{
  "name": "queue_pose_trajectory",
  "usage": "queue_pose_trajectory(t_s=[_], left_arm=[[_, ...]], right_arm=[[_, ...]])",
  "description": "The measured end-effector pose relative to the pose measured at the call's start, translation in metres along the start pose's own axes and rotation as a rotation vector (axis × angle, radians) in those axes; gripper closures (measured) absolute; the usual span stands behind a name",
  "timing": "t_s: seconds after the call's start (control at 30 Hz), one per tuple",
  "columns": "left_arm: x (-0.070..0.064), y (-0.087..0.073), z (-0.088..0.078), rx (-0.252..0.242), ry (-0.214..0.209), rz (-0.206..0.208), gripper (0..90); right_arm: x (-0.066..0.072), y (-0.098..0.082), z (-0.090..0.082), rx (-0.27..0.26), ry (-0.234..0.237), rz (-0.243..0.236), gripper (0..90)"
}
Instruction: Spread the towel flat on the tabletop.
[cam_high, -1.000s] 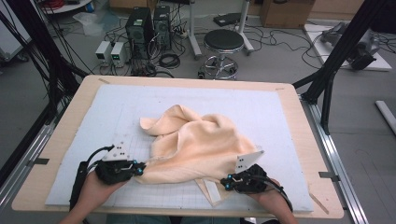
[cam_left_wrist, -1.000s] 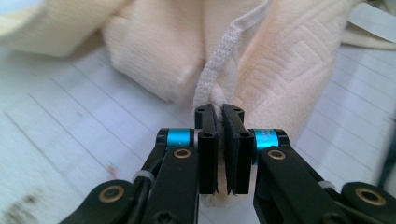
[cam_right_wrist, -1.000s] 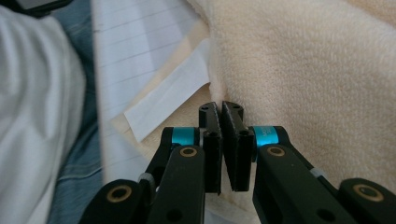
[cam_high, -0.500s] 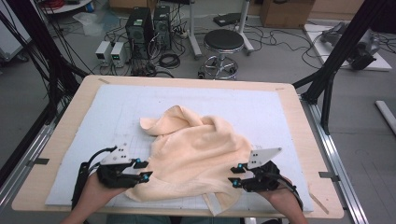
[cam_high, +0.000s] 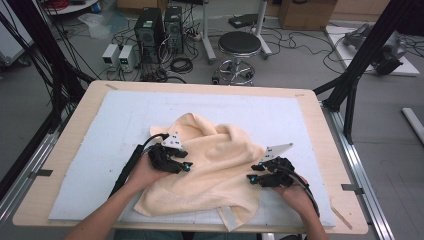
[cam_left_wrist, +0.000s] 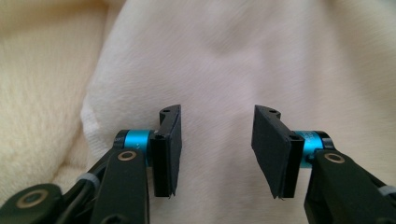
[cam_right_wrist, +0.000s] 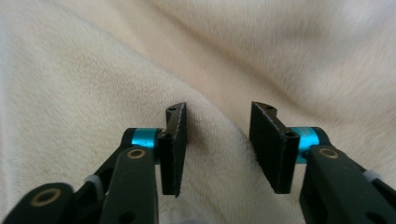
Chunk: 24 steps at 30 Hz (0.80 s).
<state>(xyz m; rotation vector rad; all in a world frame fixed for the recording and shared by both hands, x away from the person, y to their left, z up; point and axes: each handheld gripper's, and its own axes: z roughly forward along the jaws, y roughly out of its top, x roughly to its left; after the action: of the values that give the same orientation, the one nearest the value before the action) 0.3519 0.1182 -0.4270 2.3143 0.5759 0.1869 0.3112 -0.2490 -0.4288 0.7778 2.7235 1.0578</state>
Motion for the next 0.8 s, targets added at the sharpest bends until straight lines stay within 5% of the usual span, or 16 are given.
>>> queue_pose_trajectory(t_s=[0.13, 0.23, 0.47, 0.8], left_arm=[[-0.003, -0.002, 0.003, -0.008, 0.025, 0.041, 74.0], [-0.004, -0.002, -0.001, -0.001, 0.031, 0.023, 84.4], [-0.012, -0.016, -0.035, -0.034, 0.046, 0.006, 86.2], [-0.047, -0.061, -0.084, -0.075, 0.048, -0.033, 86.3]], right_arm=[[0.001, -0.006, 0.004, -0.025, -0.016, 0.004, 64.3], [0.002, -0.005, 0.003, -0.024, -0.021, 0.006, 70.6], [0.013, -0.004, 0.001, -0.010, -0.019, -0.043, 79.9], [0.041, 0.007, -0.004, -0.050, 0.126, -0.140, 82.0]])
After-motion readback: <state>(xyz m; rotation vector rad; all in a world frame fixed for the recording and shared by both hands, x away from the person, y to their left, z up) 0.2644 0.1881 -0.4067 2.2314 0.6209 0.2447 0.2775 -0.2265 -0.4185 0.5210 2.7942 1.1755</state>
